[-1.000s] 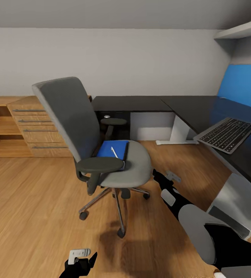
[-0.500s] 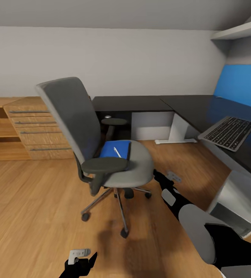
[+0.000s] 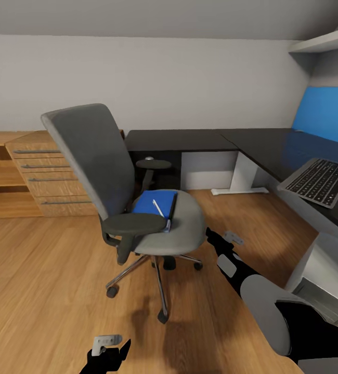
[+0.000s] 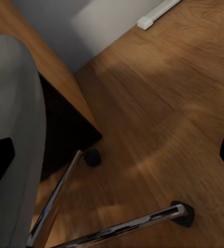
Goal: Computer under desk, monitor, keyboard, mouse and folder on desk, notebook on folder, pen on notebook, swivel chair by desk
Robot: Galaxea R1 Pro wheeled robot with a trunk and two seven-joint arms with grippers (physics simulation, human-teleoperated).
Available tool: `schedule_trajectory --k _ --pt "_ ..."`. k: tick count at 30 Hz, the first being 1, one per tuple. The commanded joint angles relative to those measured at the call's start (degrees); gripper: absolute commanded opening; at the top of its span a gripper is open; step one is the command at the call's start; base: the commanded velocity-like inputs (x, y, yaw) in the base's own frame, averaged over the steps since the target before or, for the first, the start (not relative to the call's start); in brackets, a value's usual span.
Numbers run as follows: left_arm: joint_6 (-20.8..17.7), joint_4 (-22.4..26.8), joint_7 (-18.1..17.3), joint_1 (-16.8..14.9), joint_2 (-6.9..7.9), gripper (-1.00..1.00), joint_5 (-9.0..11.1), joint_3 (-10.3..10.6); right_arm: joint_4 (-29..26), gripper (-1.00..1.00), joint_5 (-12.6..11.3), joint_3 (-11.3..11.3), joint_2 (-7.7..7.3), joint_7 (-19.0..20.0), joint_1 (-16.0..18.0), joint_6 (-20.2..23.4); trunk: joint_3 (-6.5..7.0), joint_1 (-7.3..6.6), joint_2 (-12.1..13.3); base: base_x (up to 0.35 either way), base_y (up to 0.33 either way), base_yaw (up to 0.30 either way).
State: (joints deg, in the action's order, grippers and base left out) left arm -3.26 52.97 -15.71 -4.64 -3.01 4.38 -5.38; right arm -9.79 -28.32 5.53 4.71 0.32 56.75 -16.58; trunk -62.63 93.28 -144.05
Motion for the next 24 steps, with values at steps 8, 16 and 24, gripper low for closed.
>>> schedule_trajectory --k 8,16,24 --pt "-0.3 0.0 -0.5 0.0 -0.06 1.00 0.5 -0.2 0.0 1.00 0.1 0.5 0.04 0.1 0.0 -0.1 -0.05 -0.01 0.0 0.001 0.000 0.000" --pt "-0.3 0.0 -0.4 0.0 -0.01 1.00 0.4 -0.3 0.0 1.00 0.1 0.5 -0.06 0.1 0.0 -0.1 -0.05 -0.01 0.0 0.168 0.000 0.000" --pt "-0.3 -0.1 -0.4 0.0 0.00 1.00 0.4 -0.4 -0.1 1.00 0.1 0.5 -0.19 0.1 0.0 -0.1 -0.05 -0.01 0.0 0.189 0.000 0.000"
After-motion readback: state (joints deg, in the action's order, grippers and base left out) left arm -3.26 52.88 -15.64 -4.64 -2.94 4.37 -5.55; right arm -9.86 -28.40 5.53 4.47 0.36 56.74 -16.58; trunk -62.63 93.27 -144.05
